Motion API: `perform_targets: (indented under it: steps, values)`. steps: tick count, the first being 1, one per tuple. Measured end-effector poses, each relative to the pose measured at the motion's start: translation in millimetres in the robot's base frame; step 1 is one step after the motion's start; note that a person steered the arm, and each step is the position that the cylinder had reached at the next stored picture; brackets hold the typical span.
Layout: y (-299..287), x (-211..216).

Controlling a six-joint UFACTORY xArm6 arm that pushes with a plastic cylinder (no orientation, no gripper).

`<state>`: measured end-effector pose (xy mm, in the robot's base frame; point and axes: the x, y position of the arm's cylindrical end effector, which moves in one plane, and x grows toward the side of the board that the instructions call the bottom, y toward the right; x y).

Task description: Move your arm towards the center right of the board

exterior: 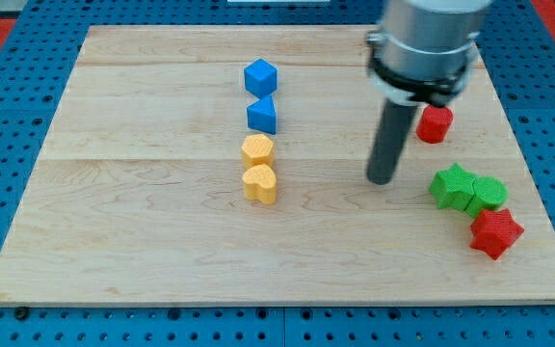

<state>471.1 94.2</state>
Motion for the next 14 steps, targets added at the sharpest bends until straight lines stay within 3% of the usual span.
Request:
perform_targets:
  steps: [1,3,4,6,7,8,13,14]
  values:
    - [-34,-25]
    - [-46,-81]
    - [9,-91]
    - [57,-128]
    - [141,-125]
    - [170,-125]
    - [179,-119]
    - [153,-119]
